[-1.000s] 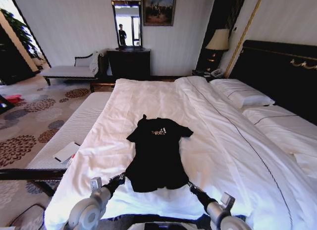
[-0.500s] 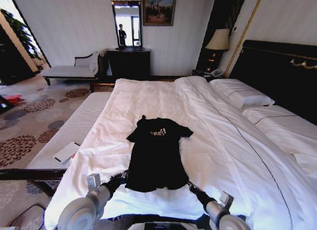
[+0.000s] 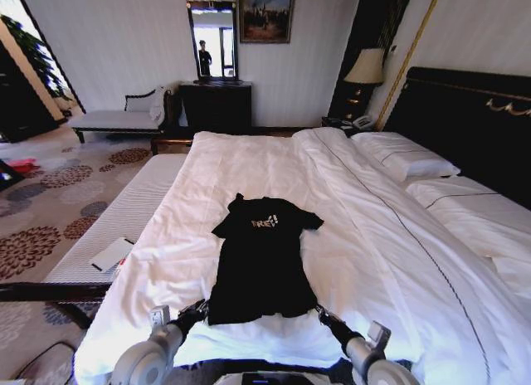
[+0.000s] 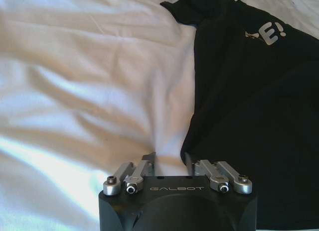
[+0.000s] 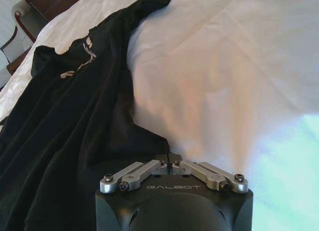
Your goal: Fold the clothes on the bed.
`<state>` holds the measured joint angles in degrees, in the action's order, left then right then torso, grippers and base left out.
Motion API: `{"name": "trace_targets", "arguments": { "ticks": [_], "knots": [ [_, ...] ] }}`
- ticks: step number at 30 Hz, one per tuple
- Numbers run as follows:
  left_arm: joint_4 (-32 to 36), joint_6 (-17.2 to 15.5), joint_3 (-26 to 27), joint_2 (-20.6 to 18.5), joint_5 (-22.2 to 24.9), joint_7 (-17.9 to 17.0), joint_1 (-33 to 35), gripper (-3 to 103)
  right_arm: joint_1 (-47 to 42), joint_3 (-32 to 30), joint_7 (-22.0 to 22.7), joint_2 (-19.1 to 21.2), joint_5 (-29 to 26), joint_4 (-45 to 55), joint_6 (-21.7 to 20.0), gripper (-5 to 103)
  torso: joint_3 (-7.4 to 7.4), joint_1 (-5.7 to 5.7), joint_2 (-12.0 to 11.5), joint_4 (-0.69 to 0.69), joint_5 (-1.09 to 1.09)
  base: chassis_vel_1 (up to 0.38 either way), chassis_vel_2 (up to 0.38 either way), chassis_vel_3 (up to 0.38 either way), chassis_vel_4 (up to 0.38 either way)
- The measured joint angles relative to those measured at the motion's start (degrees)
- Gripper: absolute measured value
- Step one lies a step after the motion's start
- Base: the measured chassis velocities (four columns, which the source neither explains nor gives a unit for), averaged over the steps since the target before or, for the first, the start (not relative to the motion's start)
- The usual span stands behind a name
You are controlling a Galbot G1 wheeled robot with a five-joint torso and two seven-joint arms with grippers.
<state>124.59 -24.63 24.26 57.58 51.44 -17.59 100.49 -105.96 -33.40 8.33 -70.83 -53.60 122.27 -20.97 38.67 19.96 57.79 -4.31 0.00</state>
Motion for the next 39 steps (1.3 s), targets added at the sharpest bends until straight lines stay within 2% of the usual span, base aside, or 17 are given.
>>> {"name": "trace_targets", "arguments": {
  "ticks": [3, 4, 8, 9, 11, 14, 16, 22, 23, 29, 32, 35, 38, 39],
  "knots": [
    [2.06, 0.25, 0.24, -0.03, 0.04, 0.77, 2.07, 50, 0.05, -0.02, -0.01, 0.06, 0.47, 0.30, 0.04, 0, 0.00, 0.00, 0.00, -0.01, 0.00, 0.000, 0.000, 0.000, 0.000],
    [2.06, 0.25, 0.24, -0.03, 0.04, 0.77, 2.07, 50, 0.05, -0.02, -0.01, 0.06, 0.47, 0.30, 0.04, 0, 0.00, 0.00, 0.00, -0.01, 0.00, 0.000, 0.000, 0.000, 0.000],
    [5.27, 0.86, 1.79, -0.09, -0.50, 3.12, 7.40, 72, -0.02, 0.07, -0.03, 0.06, 0.78, 0.44, 0.03, 0, 0.00, 0.00, 0.00, 0.00, 0.00, 0.000, 0.000, 0.000, 0.000],
    [5.27, 0.86, 1.79, -0.09, -0.50, 3.12, 7.40, 72, -0.02, 0.07, -0.03, 0.06, 0.78, 0.44, 0.03, 0, 0.00, 0.00, 0.00, 0.00, 0.00, 0.000, 0.000, 0.000, 0.000],
    [5.46, 1.64, 2.12, -0.02, -1.73, 4.56, 8.98, 83, -0.02, 0.12, -0.03, 0.09, 0.80, 0.38, 0.04, 0, 0.00, 0.00, 0.00, 0.01, -0.01, 0.000, 0.000, 0.000, 0.000],
    [4.72, 2.51, 1.80, 0.33, -2.77, 5.29, 9.03, 88, -0.01, 0.14, -0.03, 0.12, 0.80, 0.30, 0.04, 0, 0.00, 0.00, 0.00, 0.00, -0.01, 0.000, 0.000, 0.000, 0.000],
    [4.02, 2.57, 0.94, 0.92, -3.17, 5.35, 7.92, 97, -0.01, 0.14, -0.03, 0.14, 0.77, 0.28, 0.04, 0, 0.00, 0.00, 0.00, 0.00, 0.01, 0.000, 0.000, 0.000, 0.000],
    [3.81, 2.54, -1.05, 1.41, -3.85, 5.25, 6.29, 100, -0.42, -0.03, -0.10, 0.02, 0.98, 0.31, 0.04, 0, 0.00, 0.00, 0.00, -0.01, 0.00, 0.000, 0.000, 0.000, 0.000],
    [4.39, 2.55, -1.09, 1.31, -3.85, 5.26, 6.53, 103, -0.50, -0.04, -0.11, 0.01, 1.09, 0.31, 0.04, 0, 0.00, 0.00, 0.00, -0.01, 0.01, 0.000, 0.000, 0.000, 0.000],
    [4.64, 2.52, -0.91, 0.83, -3.60, 5.30, 7.15, 96, -0.31, 0.12, -0.11, 0.00, 1.10, 0.24, 0.05, 0, 0.00, 0.00, 0.00, -0.01, 0.00, 0.000, 0.000, 0.000, 0.000],
    [3.63, 2.51, -1.16, 0.87, -3.43, 5.29, 6.92, 81, 0.02, 0.34, 0.10, -0.08, 1.02, 0.37, 0.02, 0, 0.00, 0.00, 0.00, 0.00, 0.00, 0.000, 0.000, 0.000, 0.000],
    [3.02, 2.51, -1.54, 1.05, -3.43, 5.30, 6.55, 76, 0.01, 0.32, 0.17, -0.11, 0.99, 0.58, 0.00, 0, 0.00, 0.00, 0.00, 0.00, 0.00, 0.000, 0.000, 0.000, 0.000],
    [1.96, 2.39, -2.28, 1.62, -3.71, 5.66, 5.09, 59, -0.14, 0.13, 0.17, 0.01, 0.96, 0.58, 0.00, 0, 0.00, 0.00, 0.00, 0.00, 0.00, 0.000, 0.000, 0.000, 0.000],
    [1.96, 2.39, -2.28, 1.62, -3.71, 5.66, 5.09, 59, -0.14, 0.13, 0.17, 0.01, 0.96, 0.58, 0.00, 0, 0.00, 0.00, 0.00, 0.00, 0.00, 0.000, 0.000, 0.000, 0.000]
  ]
}}
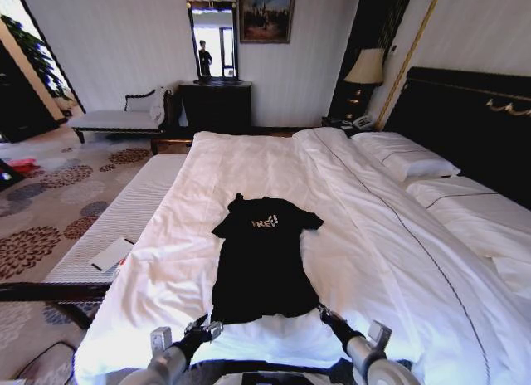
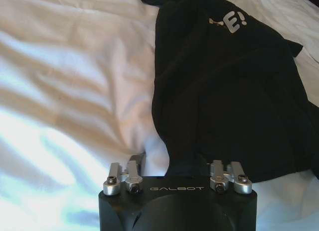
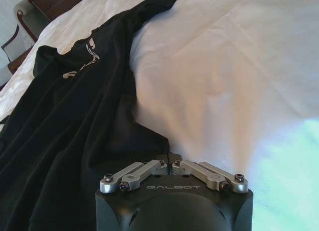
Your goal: Fold the clothes on the bed.
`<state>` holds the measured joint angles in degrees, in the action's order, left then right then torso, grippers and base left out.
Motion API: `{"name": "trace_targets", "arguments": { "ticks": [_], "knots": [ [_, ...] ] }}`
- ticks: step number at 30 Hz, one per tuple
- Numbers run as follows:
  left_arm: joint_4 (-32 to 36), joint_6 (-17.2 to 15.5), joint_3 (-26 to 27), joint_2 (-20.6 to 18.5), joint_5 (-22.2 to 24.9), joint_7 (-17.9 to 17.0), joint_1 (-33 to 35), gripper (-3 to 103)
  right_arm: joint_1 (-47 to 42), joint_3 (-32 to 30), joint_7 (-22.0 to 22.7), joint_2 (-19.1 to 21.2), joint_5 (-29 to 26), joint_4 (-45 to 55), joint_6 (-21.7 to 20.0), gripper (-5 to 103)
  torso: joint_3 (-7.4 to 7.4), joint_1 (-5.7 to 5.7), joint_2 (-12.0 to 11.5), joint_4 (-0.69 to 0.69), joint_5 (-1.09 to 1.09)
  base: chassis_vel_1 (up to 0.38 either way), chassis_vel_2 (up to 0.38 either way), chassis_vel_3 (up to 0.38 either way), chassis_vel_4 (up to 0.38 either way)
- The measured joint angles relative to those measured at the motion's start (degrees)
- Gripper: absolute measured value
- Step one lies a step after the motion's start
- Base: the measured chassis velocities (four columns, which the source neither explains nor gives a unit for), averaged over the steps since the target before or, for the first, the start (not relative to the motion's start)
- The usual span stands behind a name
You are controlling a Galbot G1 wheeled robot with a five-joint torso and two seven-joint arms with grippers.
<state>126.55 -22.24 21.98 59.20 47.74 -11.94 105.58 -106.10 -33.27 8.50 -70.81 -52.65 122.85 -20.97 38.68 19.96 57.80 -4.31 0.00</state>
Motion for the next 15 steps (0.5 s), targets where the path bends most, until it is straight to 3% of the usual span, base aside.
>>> {"name": "trace_targets", "arguments": {
  "ticks": [4, 5, 8, 11, 15],
  "knots": [
    [-0.10, 0.13, -0.28, 0.09, 0.06, 0.53, -0.31, 43, -0.10, -0.05, 0.02, -0.03, 0.00, -0.11, 0.00, 0, 0.00, 0.00, 0.00, -0.01, 0.01, 0.000, 0.000, 0.000, 0.000],
    [-0.10, 0.13, -0.28, 0.09, 0.06, 0.53, -0.31, 43, -0.10, -0.05, 0.02, -0.03, 0.00, -0.11, 0.00, 0, 0.00, 0.00, 0.00, -0.01, 0.01, 0.000, 0.000, 0.000, 0.000],
    [0.28, 0.44, 0.28, 0.07, 0.44, 1.07, 0.83, 27, -0.05, -0.05, 0.02, -0.01, -0.01, -0.22, 0.01, 0, 0.00, 0.00, 0.00, 0.00, 0.00, 0.000, 0.000, 0.000, 0.000],
    [0.50, 0.55, 0.33, 0.18, 0.51, 1.13, 1.23, 21, 0.04, -0.05, 0.02, 0.05, -0.01, -0.34, 0.01, 0, 0.00, 0.00, 0.00, 0.00, 0.00, 0.000, 0.000, 0.000, 0.000],
    [0.80, 0.55, 0.28, 0.09, -0.53, 1.25, 2.27, 2, 0.25, 0.27, 0.09, -0.08, 0.07, -0.66, 0.03, 0, 0.00, 0.00, 0.00, 0.00, 0.00, 0.000, 0.000, 0.000, 0.000]
  ]
}}
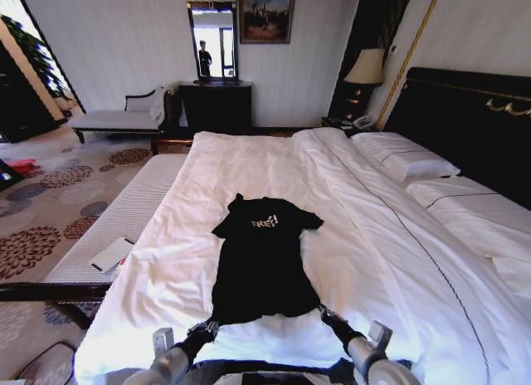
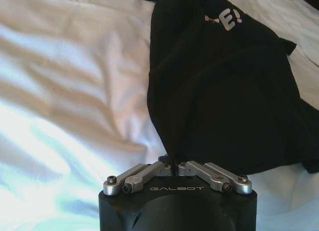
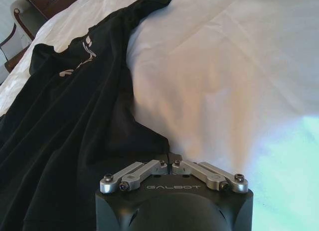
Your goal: Fold the clothes on the bed.
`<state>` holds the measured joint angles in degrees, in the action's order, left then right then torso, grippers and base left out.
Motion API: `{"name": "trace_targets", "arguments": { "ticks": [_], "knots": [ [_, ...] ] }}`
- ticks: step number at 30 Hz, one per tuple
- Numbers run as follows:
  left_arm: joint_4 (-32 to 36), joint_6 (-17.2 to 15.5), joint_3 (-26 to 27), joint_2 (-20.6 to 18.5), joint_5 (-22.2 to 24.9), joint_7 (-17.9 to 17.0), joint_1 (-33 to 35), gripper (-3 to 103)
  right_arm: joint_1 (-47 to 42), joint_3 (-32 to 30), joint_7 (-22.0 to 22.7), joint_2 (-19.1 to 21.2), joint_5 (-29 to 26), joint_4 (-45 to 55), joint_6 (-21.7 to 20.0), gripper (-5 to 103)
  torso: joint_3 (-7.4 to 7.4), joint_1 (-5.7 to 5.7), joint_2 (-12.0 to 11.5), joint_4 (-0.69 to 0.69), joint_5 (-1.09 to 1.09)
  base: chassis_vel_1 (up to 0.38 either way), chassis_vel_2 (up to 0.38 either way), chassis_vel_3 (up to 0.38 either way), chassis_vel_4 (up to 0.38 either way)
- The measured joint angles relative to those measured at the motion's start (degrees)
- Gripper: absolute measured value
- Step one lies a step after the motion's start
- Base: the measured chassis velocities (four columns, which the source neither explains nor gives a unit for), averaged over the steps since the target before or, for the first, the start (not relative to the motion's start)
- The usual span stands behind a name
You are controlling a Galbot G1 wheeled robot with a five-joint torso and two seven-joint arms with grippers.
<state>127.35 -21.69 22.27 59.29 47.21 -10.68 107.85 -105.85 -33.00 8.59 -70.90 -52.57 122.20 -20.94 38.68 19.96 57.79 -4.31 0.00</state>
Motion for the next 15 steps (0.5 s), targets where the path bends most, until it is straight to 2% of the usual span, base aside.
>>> {"name": "trace_targets", "arguments": {
  "ticks": [15],
  "knots": [
    [0.80, 0.36, 1.14, -0.18, -0.23, 0.13, 1.32, 1, -1.32, -0.38, 0.07, -0.27, 0.67, 1.06, 0.12, 0, 0.00, 0.00, 0.00, 0.00, 0.00, 0.000, 0.000, 0.000, 0.000]
  ]
}}
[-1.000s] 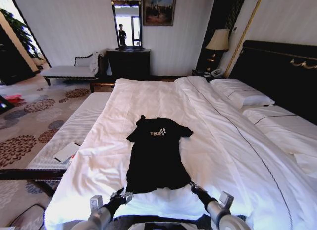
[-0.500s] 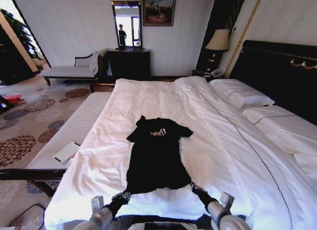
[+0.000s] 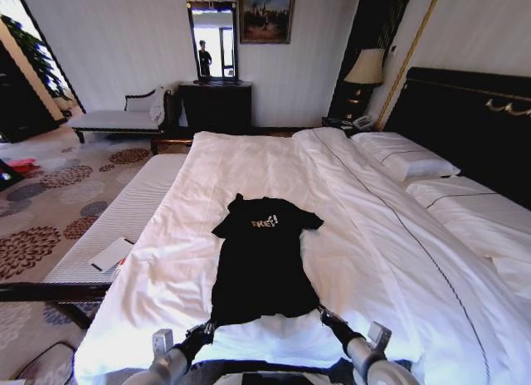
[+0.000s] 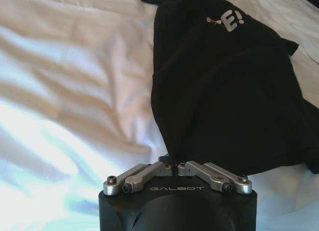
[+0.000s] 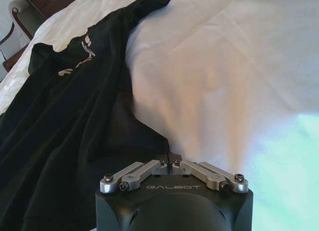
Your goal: Fold the clothes on the bed.
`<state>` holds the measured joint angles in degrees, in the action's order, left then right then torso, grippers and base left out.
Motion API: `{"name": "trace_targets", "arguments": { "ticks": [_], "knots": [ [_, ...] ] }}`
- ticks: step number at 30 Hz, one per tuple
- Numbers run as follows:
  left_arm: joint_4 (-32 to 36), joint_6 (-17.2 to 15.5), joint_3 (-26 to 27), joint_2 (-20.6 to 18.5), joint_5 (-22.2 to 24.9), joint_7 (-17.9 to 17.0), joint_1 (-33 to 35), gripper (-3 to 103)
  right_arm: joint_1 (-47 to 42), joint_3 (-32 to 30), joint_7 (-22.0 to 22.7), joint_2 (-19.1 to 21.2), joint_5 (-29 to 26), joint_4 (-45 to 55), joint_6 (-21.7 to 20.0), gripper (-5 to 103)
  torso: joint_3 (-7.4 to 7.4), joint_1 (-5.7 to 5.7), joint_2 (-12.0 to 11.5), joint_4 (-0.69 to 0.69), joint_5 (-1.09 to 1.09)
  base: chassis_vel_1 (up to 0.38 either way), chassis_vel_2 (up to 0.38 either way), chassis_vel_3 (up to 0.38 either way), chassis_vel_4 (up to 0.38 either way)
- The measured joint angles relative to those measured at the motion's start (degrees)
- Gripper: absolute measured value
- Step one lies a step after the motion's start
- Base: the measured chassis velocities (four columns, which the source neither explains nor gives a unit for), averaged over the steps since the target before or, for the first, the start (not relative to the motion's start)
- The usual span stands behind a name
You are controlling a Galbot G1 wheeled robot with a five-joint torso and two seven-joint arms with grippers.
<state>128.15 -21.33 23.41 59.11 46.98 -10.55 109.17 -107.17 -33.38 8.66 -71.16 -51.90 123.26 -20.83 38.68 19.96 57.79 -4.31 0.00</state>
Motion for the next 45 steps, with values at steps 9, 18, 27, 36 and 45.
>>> {"name": "trace_targets", "arguments": {
  "ticks": [9, 18, 27, 36, 45],
  "knots": [
    [1.74, 1.98, 2.31, 0.26, -0.87, 1.84, 4.42, 1, -4.06, -0.72, -0.44, -1.70, 5.74, 1.90, 1.89, 0, 0.00, 0.00, 0.00, 0.00, 0.00, 0.000, 0.000, 0.000, 0.000],
    [1.51, 3.00, 4.99, 0.41, -0.86, 3.42, 6.39, 1, -9.26, -3.15, -0.73, -3.46, 9.97, 3.68, 3.46, 0, -0.01, 0.00, 0.00, 0.00, 0.01, 0.000, 0.000, 0.000, 0.000],
    [0.88, 3.26, 8.04, 0.16, 0.30, 4.74, 7.86, 1, -11.49, -3.73, -0.89, -4.59, 12.60, 4.76, 4.14, 0, -0.01, 0.00, 0.00, 0.00, 0.00, 0.000, 0.000, 0.000, 0.000],
    [2.92, 4.46, 12.52, -0.61, 1.60, 5.89, 13.17, 1, -14.45, -3.88, -0.91, -5.43, 15.73, 5.65, 4.70, 0, 0.00, 0.00, 0.00, 0.01, -0.01, 0.000, 0.000, 0.000, 0.000],
    [3.50, 6.33, 13.42, 0.16, 0.61, 6.33, 17.43, 1, -17.06, -3.43, -1.68, -6.19, 18.77, 5.72, 6.16, 0, 0.00, -0.01, 0.00, 0.00, 0.00, 0.000, 0.000, 0.000, 0.000]
  ]
}}
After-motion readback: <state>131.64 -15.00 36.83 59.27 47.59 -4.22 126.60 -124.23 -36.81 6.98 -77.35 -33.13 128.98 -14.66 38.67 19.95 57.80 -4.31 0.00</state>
